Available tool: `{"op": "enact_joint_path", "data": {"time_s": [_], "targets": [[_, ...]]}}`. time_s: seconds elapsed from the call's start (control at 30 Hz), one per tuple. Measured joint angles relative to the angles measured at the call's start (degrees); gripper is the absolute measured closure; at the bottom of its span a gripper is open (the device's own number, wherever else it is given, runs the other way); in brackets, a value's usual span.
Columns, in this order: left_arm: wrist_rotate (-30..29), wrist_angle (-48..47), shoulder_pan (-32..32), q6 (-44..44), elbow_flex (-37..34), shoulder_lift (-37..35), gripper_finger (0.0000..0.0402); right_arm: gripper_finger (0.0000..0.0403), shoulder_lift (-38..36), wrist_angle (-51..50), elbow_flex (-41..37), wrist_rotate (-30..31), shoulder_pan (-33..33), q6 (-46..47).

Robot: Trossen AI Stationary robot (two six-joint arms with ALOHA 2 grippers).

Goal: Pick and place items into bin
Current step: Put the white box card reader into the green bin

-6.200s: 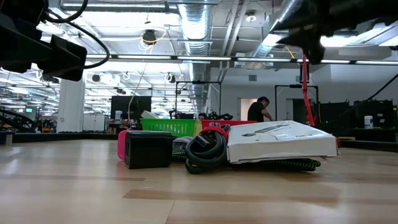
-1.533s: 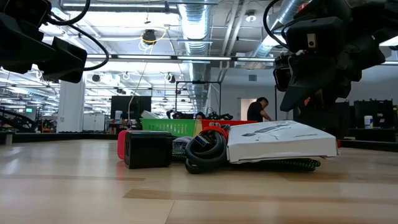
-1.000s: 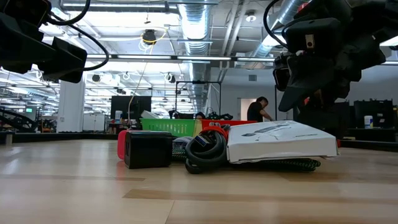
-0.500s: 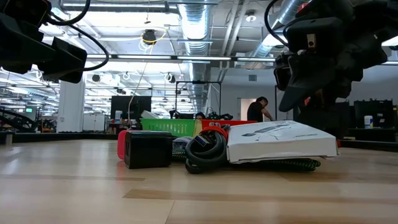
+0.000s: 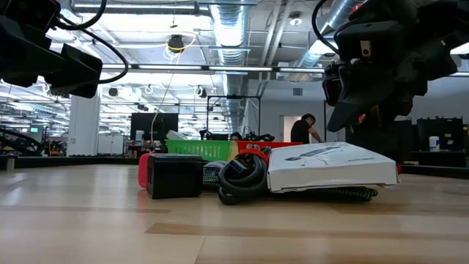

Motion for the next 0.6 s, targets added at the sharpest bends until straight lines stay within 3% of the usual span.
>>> {"op": "enact_joint_path", "data": {"time_s": [0.33, 0.6], "targets": [[0.0, 0.0, 0.0, 0.0, 0.0, 0.0, 0.0235, 0.0173, 0.4, 0.7, 0.0, 0.7, 0.1, 0.0], [0.0, 0.0, 0.0, 0.0, 0.0, 0.0, 0.0235, 0.0173, 12.0, 7.6, 3.2, -5.9, -0.1, -0.4]]}}
